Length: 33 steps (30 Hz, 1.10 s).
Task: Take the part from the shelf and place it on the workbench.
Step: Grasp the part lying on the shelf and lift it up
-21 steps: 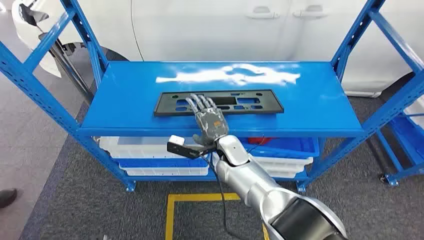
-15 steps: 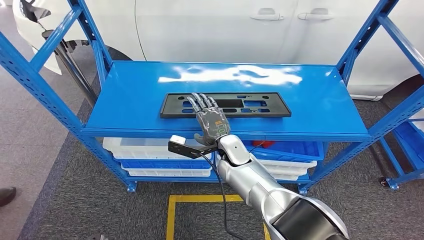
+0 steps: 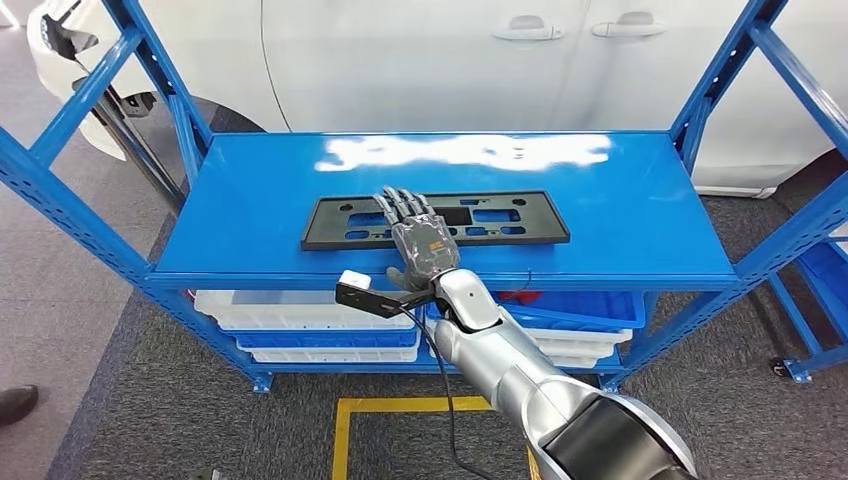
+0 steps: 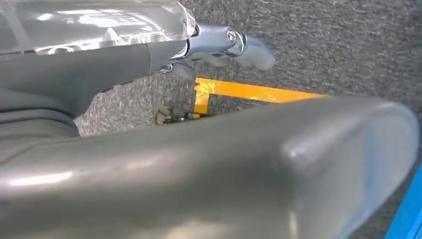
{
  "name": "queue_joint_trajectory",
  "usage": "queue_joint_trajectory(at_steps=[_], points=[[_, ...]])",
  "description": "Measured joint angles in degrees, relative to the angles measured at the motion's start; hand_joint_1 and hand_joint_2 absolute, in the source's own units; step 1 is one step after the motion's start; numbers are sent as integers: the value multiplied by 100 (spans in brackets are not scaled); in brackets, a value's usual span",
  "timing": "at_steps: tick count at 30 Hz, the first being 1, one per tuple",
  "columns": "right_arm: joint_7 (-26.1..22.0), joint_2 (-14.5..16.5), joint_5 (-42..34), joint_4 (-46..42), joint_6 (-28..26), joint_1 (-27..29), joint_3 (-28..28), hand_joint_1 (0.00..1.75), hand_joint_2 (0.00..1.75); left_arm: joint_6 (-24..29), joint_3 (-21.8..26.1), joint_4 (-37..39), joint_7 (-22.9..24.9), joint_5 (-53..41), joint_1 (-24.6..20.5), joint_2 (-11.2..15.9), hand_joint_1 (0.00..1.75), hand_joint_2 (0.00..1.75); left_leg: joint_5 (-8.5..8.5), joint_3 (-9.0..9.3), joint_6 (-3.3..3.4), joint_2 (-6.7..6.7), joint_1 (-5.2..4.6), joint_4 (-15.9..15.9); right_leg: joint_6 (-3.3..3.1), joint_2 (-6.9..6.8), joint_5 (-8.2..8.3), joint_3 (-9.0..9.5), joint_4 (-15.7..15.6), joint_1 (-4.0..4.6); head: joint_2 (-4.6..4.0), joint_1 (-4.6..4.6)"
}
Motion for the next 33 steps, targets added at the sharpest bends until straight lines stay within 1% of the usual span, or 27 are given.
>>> queue_joint_trajectory(at_steps=[1,2,3,5,6,7,8,11,12,13,15,16,17,18,19,20,21,22,23,24,26,27,28,29,31,32,33], points=[[0,3,10,4,0,10,0,0,175,2,-1,0,0,1,8,2,0,0,-68,-188,-16,0,5,306,-5,0,-19,15,4,3,0,1],[-1,4,16,8,0,21,0,0,175,5,-1,0,0,1,17,7,0,0,-15,-284,-25,1,8,406,-4,2,-41,33,12,4,0,1],[-2,5,20,10,0,30,0,0,175,8,-1,0,-1,1,24,13,0,0,152,-262,-28,1,12,273,3,5,-68,58,25,2,0,-1],[-4,13,25,10,0,37,0,0,175,13,-1,0,-1,1,28,27,0,0,623,42,-14,11,19,-477,35,11,-140,123,56,-1,0,1],[-6,16,28,11,0,34,0,0,175,14,-1,0,-1,1,24,32,0,0,768,212,11,14,12,-852,61,14,-175,142,77,9,0,-2],[-9,20,31,11,-1,32,0,0,175,14,-1,0,-1,1,19,35,0,0,831,320,47,14,3,-1091,88,16,-199,148,90,19,0,1],[-14,22,33,13,-3,33,0,0,175,14,-1,0,-1,1,17,36,0,0,819,367,88,12,-8,-1192,117,18,-215,145,97,29,0,2],[-43,31,37,13,-9,32,1,0,175,14,-2,0,-1,1,26,31,0,0,781,394,195,-2,1,-1218,205,17,-277,138,139,34,1,14],[-53,35,38,12,-10,24,1,0,175,14,-2,0,-2,1,26,29,0,0,775,412,226,-2,13,-1231,236,13,-354,86,266,31,1,24],[-62,38,39,12,-12,17,1,0,175,14,-3,0,-2,1,22,27,0,0,769,433,254,1,23,-1242,265,9,-478,-30,511,24,1,29],[-76,38,48,23,-12,26,1,0,175,14,-3,0,-3,1,20,27,0,0,736,458,294,3,19,-1242,304,2,-788,-462,1306,2,0,44],[-81,38,58,35,-12,43,1,0,175,15,-3,0,-3,1,23,28,0,0,717,474,303,2,16,-1240,314,1,-874,-680,1654,-7,0,43],[-85,37,74,47,-13,61,1,0,175,15,-3,0,-3,1,29,28,0,0,695,498,305,-1,15,-1239,316,1,-851,-820,1826,-13,0,44],[-86,37,94,59,-14,73,2,0,175,16,-3,0,-2,1,35,28,0,0,668,532,301,-5,14,-1237,308,0,-708,-838,1753,-15,0,44],[-85,37,115,67,-15,76,2,0,175,16,-3,0,-2,1,39,28,0,0,638,578,293,-10,14,-1237,290,0,-472,-741,1458,-15,0,45],[-79,37,132,71,-16,72,2,0,175,16,-4,1,-2,1,40,26,0,0,602,628,281,-13,13,-1238,259,-1,-206,-572,1018,-9,0,45],[-71,37,145,75,-16,63,2,0,175,16,-5,1,-2,1,37,22,0,0,566,666,260,-15,4,-1236,224,-1,-22,-402,626,8,0,42],[-62,37,154,80,-18,52,2,0,175,16,-9,2,-2,1,31,21,0,0,537,689,234,-17,-3,-1236,193,-1,82,-277,334,24,1,38],[-50,37,163,85,-19,45,2,0,175,16,-15,2,-2,0,25,19,0,0,513,700,203,-18,-8,-1240,165,0,101,-211,179,42,1,32],[-38,37,177,91,-19,40,2,0,175,16,-21,2,-1,-1,19,19,0,0,497,707,169,-16,-9,-1250,141,4,61,-193,156,61,1,26],[-15,39,213,97,-19,36,2,0,175,18,-38,2,-2,-1,11,25,0,0,454,745,101,-9,-2,-1260,92,18,37,-147,99,45,0,23],[-9,42,232,98,-18,32,2,0,175,19,-44,2,-3,-1,5,28,0,0,403,731,71,-6,0,-1186,63,19,26,-105,69,28,0,14],[-7,46,248,99,-17,28,2,0,175,19,-50,2,-4,-2,-1,31,0,0,307,649,44,-4,2,-992,34,15,15,-58,38,7,0,3],[-7,51,260,101,-16,29,3,0,175,19,-53,2,-5,-4,-4,33,0,0,175,488,23,-3,11,-679,9,8,-5,-17,23,3,0,-7],[-6,56,285,112,-11,45,5,0,175,18,-57,2,-4,-7,4,31,0,0,-80,27,-15,-3,21,89,-27,1,-60,36,26,13,0,-20],[-5,56,309,123,-6,59,7,0,175,19,-58,2,-4,-8,13,32,0,0,-87,-149,-26,-2,24,318,-33,2,-92,68,30,20,0,-20],[-4,56,338,136,2,70,9,0,175,20,-60,2,-3,-8,19,34,0,0,28,-225,-29,-2,24,334,-33,6,-126,107,36,24,0,-20]])
